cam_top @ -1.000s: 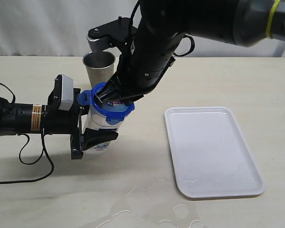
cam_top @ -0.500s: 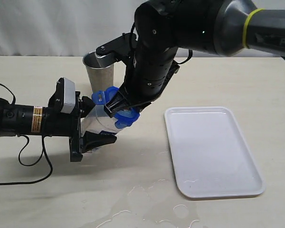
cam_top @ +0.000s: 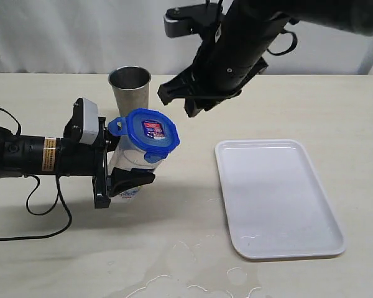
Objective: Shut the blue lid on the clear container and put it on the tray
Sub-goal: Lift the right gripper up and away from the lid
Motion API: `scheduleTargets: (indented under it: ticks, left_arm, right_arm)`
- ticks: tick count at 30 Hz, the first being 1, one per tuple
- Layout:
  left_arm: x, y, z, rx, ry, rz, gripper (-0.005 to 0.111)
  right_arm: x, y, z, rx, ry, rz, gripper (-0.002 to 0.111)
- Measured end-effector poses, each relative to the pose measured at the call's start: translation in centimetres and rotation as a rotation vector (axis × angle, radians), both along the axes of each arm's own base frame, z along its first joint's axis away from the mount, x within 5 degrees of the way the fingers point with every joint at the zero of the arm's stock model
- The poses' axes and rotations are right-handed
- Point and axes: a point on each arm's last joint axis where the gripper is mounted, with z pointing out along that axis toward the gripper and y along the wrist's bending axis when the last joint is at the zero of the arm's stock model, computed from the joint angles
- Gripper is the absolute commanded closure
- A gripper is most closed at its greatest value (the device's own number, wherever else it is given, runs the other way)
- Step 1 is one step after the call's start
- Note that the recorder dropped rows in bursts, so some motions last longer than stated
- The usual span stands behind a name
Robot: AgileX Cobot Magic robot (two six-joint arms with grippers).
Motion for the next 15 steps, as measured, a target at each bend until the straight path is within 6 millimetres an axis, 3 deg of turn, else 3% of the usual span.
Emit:
scheduleTargets:
  ticks: [5, 8, 11, 15]
  left_arm:
    - [0.1, 0.1, -0.1, 0.014, 0.006, 0.016, 0.107]
    - [0.1, 0.1, -0.1, 0.012, 0.006, 0.020, 0.107]
    - [0.1, -0.2, -0.2, 0.016, 0.007, 0.016, 0.107]
    - [0.0, -0.5, -0.2, 0.025, 0.009, 0.010, 0.107]
  right_arm:
    - [-1.4, -0.1, 4.0, 0.138, -0.067, 0.001, 0.068]
    - [-3.1, 1.7, 5.5, 0.260, -0.063, 0.071, 0.068]
    - [-3.8, 3.4, 4.9, 0.269, -0.047, 0.115, 0.068]
    - [-3.2, 5.0, 2.6, 0.227, -0.036, 0.111, 0.067]
